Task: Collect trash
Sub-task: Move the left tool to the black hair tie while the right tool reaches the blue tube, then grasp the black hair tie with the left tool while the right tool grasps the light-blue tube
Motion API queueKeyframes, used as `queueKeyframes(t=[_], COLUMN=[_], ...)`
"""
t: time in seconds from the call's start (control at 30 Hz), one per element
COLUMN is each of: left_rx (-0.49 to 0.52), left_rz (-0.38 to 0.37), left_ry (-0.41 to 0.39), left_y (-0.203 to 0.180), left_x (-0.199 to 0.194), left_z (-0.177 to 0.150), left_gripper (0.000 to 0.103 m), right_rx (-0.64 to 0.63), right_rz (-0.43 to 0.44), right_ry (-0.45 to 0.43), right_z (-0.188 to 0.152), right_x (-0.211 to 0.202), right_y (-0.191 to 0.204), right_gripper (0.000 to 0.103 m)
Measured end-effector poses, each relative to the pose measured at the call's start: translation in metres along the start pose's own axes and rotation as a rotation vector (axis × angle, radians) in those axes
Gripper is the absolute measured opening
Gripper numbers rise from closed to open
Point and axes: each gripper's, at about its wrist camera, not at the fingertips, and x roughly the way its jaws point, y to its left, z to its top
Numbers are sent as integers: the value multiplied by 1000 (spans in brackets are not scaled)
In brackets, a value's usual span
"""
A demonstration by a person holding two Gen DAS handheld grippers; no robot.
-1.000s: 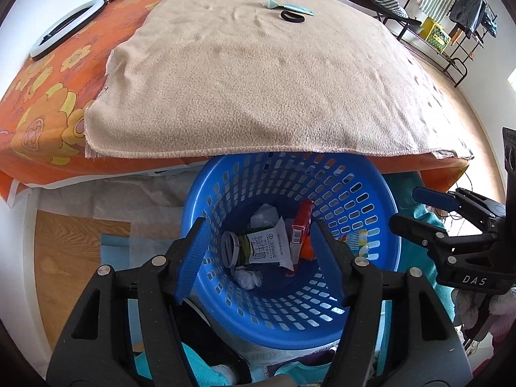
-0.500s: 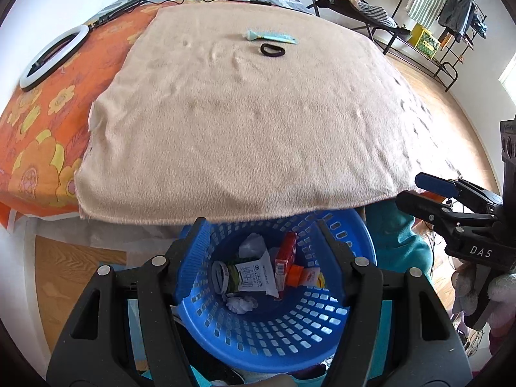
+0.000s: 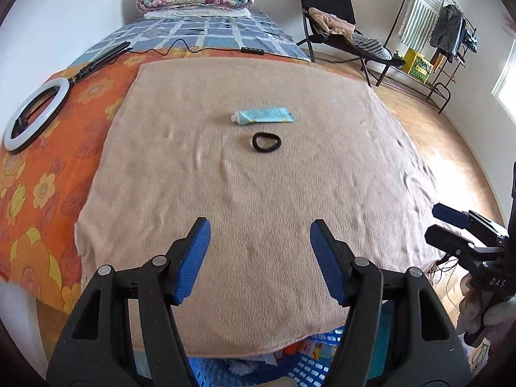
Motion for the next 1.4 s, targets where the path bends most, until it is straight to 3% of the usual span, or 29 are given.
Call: queueKeyframes(t=[0.17, 0.23, 0.37, 0.47, 0.7, 0.8, 0.9, 0.93, 0.97, 1.07, 1.4], left_rx=[-14, -11, -5, 19, 28, 35, 45, 46, 51, 64, 49], left_rz=[-36, -34, -52, -50, -16, -4, 13, 18, 31, 36, 29], left_ry=[3, 10, 25, 45, 80, 90, 95, 93, 92, 81, 72], left_y=[2, 1, -3, -8, -5, -2, 0, 0, 0, 1, 22], left_x=[28, 42, 70, 93, 134, 143, 152, 155, 157, 158, 138], left_z=[30, 37, 49, 59, 72, 74, 75, 75, 75, 76, 69], left_gripper=[57, 49, 47, 38, 38, 27, 24, 20, 9, 5, 3], right_rx=[-3, 4, 6, -12, -5, 7, -2, -4, -4, 15, 17], right_rz=[20, 48, 89, 104, 160, 198, 225, 232, 240, 262, 293], right_ry=[12, 33, 51, 53, 56, 58, 67, 72, 76, 85, 137], right_z=[22, 31, 49, 61, 95, 111, 125, 129, 133, 144, 171], right_x=[13, 20, 33, 43, 75, 92, 111, 118, 123, 141, 208], right_y=[-8, -11, -18, -23, -36, -41, -40, -39, -38, -38, -15], right_gripper=[72, 72, 72, 72, 71, 71, 68, 66, 66, 65, 63])
